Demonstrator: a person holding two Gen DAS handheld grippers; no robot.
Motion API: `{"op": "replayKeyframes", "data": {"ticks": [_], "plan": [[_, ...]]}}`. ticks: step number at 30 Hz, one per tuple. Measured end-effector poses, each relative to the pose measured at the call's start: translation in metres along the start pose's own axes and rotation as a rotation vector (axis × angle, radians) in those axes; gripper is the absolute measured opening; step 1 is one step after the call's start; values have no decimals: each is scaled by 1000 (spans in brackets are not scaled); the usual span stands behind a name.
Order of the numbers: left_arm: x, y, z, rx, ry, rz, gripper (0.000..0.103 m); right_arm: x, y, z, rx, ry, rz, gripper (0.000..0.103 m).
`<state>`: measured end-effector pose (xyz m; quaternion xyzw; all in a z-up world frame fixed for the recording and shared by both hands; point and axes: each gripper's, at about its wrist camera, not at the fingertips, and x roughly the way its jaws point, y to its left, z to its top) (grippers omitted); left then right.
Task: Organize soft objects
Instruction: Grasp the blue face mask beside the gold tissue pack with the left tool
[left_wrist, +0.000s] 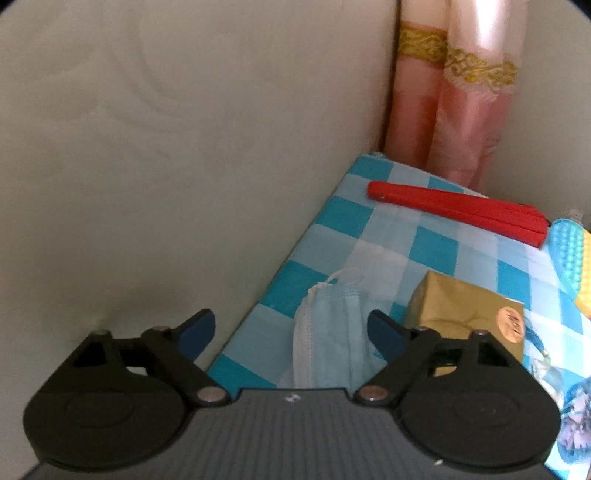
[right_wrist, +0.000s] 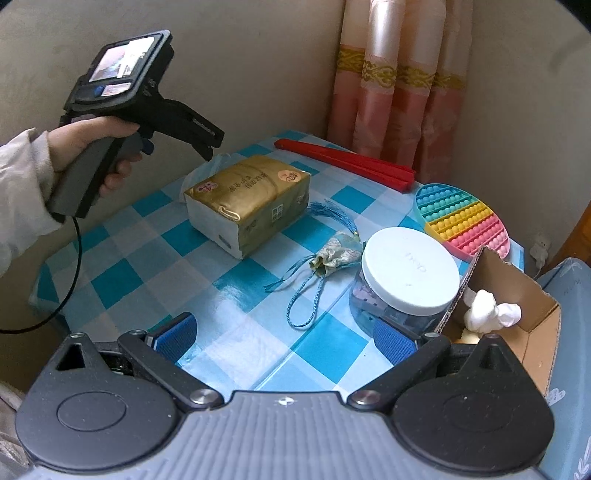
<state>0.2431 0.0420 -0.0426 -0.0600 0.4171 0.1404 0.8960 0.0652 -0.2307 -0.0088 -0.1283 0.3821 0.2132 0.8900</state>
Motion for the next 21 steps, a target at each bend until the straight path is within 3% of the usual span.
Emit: {"op": "replayKeyframes", "data": {"ticks": [6, 10, 14, 17, 21], "plan": [[14, -3, 4, -47, 47, -50, 84, 4, -1, 0, 7, 5, 9, 103], [23, -10, 4, -25, 70, -35, 75, 7, -2, -1, 16, 10, 16, 103], [33, -13, 4, -27, 95, -35, 73, 9, -2, -1, 19, 11, 17, 103], [39, -12, 3, -37, 114, -53, 58, 9, -4, -1, 24, 14, 16, 103], [44, -13, 2, -42, 129, -73, 49, 10, -5, -1, 34, 16, 17, 103]]}}
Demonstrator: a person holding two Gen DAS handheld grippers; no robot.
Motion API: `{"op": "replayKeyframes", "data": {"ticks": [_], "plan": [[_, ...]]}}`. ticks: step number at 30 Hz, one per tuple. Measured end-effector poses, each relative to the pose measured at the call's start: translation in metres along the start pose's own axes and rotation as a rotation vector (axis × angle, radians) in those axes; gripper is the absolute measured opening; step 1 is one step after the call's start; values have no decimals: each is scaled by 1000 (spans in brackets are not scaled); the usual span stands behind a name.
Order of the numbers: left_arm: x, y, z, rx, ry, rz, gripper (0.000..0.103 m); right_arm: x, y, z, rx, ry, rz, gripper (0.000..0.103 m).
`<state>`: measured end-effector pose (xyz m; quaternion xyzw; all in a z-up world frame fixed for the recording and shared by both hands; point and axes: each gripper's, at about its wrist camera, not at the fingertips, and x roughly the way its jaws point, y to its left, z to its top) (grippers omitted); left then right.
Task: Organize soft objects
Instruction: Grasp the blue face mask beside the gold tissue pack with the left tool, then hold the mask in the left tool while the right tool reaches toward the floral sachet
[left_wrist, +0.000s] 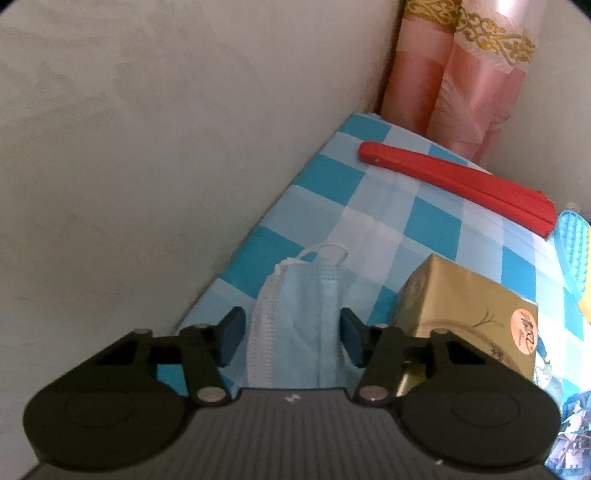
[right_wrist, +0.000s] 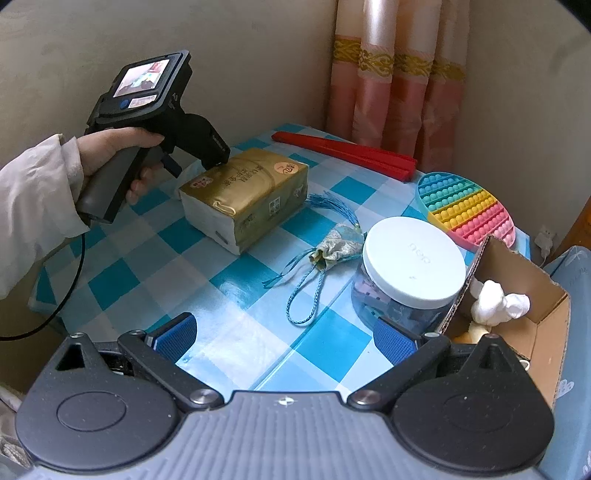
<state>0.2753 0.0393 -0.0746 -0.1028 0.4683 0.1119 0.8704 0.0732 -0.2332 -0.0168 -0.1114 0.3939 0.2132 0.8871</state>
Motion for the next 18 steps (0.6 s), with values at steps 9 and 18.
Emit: {"op": "replayKeyframes", "data": {"ticks": [9, 18], "plan": [[-11, 5, -1, 22, -7, -41, 26, -3, 0, 1, 0, -10, 1, 103], [-44, 18, -9, 59, -18, -101, 22, -7, -6, 8, 8, -22, -3, 103]]}}
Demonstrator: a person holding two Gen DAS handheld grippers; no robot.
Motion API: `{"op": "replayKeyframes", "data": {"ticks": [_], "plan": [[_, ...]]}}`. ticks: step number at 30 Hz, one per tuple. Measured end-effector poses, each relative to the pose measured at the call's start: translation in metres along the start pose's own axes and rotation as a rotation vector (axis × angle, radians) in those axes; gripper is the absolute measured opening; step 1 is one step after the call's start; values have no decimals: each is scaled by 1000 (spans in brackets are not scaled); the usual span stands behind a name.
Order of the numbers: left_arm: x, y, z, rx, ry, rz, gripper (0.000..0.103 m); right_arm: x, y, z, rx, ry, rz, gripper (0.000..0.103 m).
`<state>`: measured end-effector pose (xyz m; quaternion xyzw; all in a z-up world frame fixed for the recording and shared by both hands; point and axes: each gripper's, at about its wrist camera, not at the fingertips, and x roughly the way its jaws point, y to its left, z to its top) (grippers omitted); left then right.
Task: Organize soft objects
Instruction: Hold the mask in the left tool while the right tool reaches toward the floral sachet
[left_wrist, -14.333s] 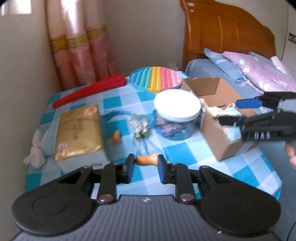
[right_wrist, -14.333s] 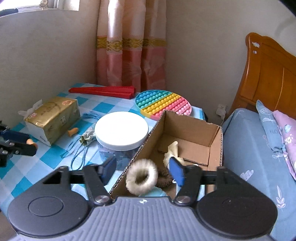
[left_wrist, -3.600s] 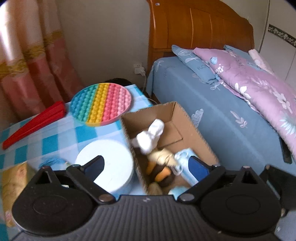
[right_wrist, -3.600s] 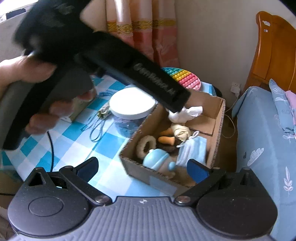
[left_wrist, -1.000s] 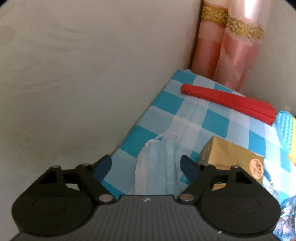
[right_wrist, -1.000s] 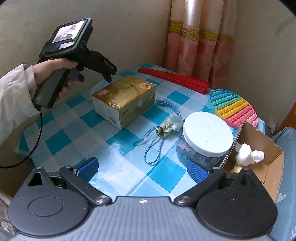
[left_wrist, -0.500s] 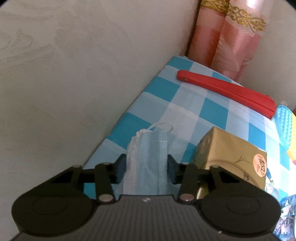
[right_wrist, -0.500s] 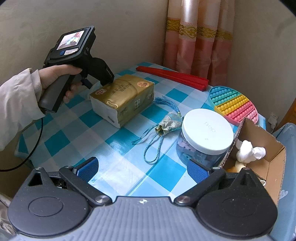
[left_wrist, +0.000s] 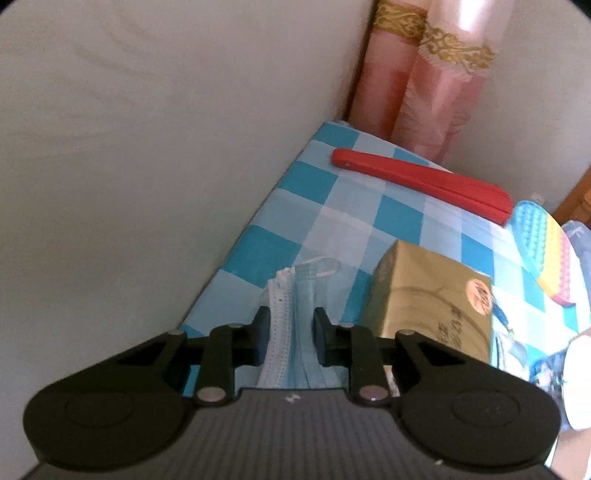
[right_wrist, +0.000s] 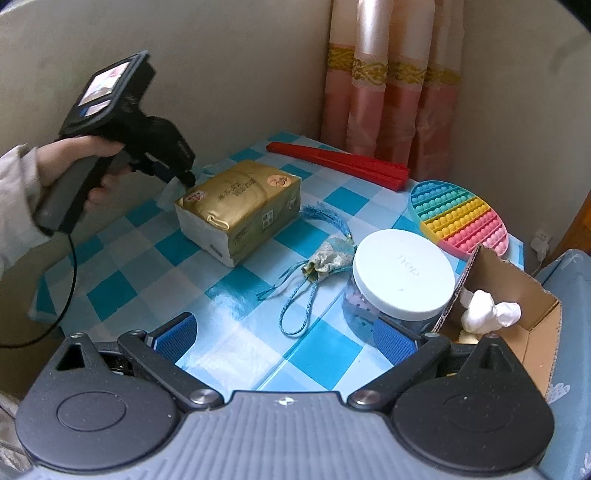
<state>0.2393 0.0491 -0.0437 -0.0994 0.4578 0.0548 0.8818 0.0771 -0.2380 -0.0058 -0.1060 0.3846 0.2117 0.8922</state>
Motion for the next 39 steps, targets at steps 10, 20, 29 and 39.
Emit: {"op": "replayKeyframes", "data": {"ticks": [10, 20, 29, 39], "plan": [[-40, -4, -19, 73, -18, -67, 22, 2, -2, 17, -63, -21, -14, 103], [-68, -4, -52, 128, -19, -94, 22, 25, -3, 62, -274, 15, 3, 103], [-82, -1, -64, 165, -61, -68, 22, 98, -7, 98, -423, 166, 67, 103], [-78, 6, -73, 149, -39, -73, 22, 173, -19, 118, -377, 402, 112, 99]]}}
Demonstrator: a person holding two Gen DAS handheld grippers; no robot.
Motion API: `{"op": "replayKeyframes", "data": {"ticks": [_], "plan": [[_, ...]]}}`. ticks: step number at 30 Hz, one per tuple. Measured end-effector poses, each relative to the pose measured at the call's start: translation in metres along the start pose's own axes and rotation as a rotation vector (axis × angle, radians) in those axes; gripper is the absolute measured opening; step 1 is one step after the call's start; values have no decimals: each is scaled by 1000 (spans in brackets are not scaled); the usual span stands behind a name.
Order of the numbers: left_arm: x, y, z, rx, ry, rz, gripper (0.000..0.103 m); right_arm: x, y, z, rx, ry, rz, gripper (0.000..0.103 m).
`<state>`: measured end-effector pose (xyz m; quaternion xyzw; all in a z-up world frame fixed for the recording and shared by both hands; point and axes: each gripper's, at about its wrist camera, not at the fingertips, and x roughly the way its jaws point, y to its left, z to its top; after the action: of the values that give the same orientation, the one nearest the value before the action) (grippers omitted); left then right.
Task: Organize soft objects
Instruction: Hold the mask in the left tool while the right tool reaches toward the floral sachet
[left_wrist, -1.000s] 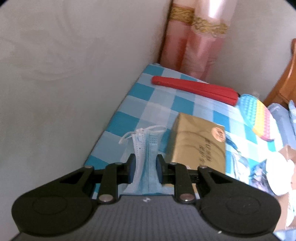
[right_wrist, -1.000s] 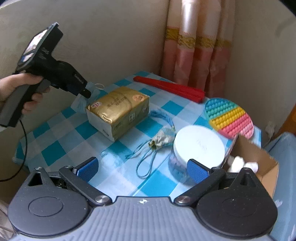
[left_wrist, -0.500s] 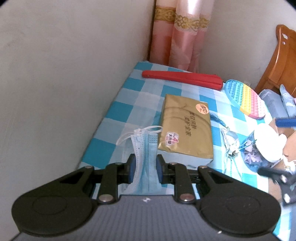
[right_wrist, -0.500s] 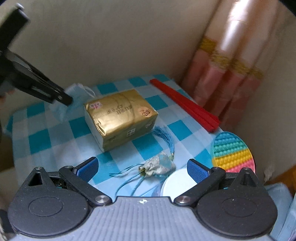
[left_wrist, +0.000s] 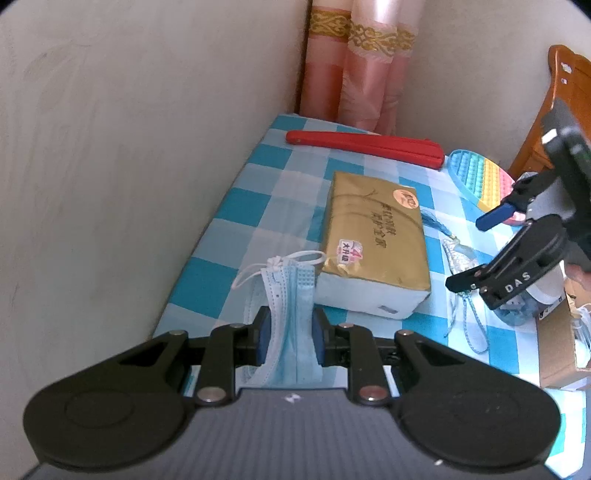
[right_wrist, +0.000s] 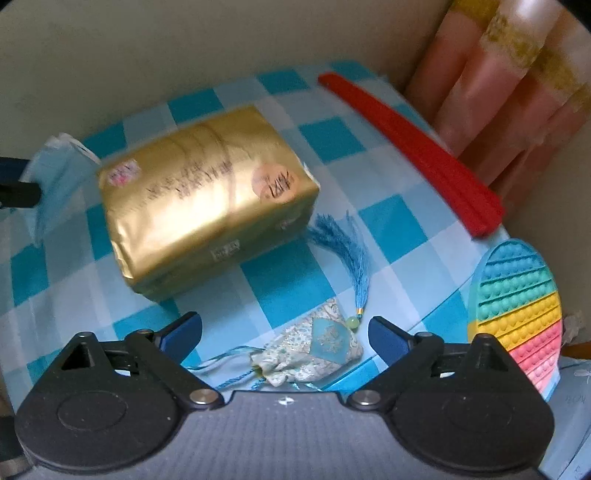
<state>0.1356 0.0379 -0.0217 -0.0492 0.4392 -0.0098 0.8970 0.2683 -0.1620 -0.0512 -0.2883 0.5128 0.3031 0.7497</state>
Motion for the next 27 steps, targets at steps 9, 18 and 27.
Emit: {"op": "replayKeyframes", "data": {"ticks": [9, 18, 27], "plan": [[2, 0, 0, -5, 1, -1, 22, 26, -15, 7, 62, 97, 42, 86], [4, 1, 1, 0, 5, -11, 22, 36, -16, 6, 66, 134, 25, 52], [4, 1, 2, 15, 15, -21, 22, 19, -6, 2, 85, 92, 14, 28]]}}
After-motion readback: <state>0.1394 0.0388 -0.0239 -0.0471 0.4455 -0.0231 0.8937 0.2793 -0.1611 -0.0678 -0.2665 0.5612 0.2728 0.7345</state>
